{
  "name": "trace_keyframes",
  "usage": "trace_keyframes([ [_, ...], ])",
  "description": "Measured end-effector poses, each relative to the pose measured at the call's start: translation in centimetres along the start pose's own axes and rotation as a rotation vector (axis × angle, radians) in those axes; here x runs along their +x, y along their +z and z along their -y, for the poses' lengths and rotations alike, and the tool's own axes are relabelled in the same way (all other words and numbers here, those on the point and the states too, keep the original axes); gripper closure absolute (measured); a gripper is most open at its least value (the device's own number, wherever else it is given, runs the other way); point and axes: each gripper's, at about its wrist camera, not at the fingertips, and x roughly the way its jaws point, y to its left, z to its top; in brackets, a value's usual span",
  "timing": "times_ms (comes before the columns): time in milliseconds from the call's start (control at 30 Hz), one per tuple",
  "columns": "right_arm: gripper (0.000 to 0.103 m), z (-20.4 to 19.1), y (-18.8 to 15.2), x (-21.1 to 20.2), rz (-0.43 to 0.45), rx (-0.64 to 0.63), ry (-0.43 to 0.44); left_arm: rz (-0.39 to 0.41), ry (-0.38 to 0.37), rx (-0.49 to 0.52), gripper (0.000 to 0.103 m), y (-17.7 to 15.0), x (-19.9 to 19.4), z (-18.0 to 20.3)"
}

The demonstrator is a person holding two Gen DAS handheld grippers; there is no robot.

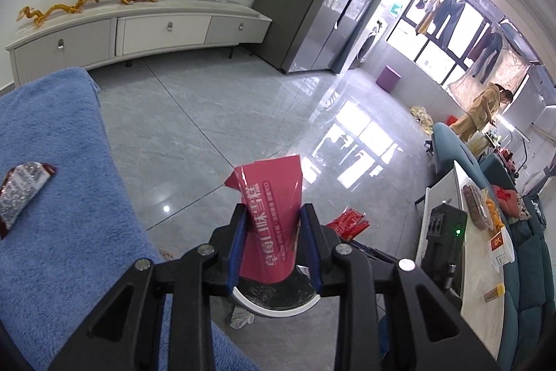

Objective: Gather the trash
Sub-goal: 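Carry the pink wrapper and red snack bag in both tools over the white bin, then open both tools over the white bin to drop the wrappers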

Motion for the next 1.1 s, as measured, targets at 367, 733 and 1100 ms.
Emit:
trace_keyframes([
  [367,0.077,1.5,-0.2,2.4,-0.05,0.008,-0.042,-0.068,-0.034,0.011,0.074,0.9,4.2,0.6],
  [733,0.074,3.9,-0.8,3.9,-0.106,0.037,-0.166,-0.155,-0.084,0.041,0.073,0.9,9.5,2.9],
  [1100,0.046,6.2,-1.3,3.3,-0.123,0.065,-0.304,-0.189,-0.081,0.033,0.048,1.0,12.7,4.3],
])
